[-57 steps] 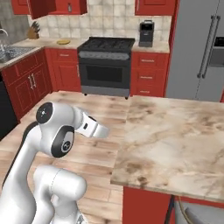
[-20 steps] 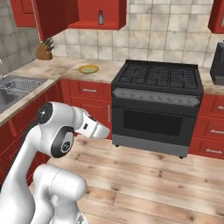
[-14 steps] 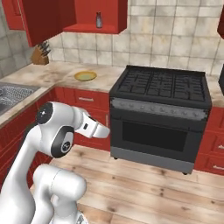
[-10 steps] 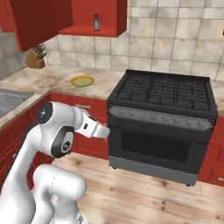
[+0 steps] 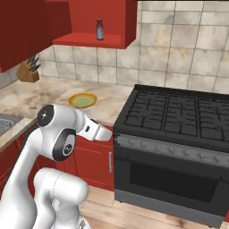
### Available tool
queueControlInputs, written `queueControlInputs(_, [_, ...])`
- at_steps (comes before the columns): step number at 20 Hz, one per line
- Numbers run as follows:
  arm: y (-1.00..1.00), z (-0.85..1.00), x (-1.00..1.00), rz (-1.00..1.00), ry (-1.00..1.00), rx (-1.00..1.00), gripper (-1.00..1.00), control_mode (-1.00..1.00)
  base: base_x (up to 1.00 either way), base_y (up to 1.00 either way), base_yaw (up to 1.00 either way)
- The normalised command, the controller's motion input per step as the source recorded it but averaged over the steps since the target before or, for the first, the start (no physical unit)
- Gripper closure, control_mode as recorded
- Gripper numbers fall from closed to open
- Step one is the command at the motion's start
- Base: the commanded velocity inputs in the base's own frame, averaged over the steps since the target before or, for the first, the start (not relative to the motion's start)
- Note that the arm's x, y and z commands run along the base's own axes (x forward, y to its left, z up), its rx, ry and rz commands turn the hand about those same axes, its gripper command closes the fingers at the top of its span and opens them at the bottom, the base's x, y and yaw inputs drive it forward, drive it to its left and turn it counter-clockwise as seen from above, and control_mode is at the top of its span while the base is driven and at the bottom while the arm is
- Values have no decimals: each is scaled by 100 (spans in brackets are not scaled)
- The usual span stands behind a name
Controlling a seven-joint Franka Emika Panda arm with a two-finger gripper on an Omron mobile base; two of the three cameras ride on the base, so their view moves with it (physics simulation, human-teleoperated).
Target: Move the hot dog bun to the plate on the dining table and place the condiment next to that plate. Then navigate to the fridge and take the sausage and place it on the plate as well.
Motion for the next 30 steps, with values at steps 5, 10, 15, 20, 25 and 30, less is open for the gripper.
queueControlInputs(5, [0,0,0,0,0,0,-100,100,88,37,0])
queueControlInputs(10, [0,0,0,0,0,0,-100,100,83,35,0])
queueControlInputs(15, [0,0,0,0,0,0,-100,100,68,40,0])
queueControlInputs(20, [0,0,0,0,0,0,-100,100,76,26,0])
queueControlInputs(25, [0,0,0,0,0,0,-100,100,80,9,0])
queueControlInputs(30, [0,0,0,0,0,0,-100,100,79,5,0])
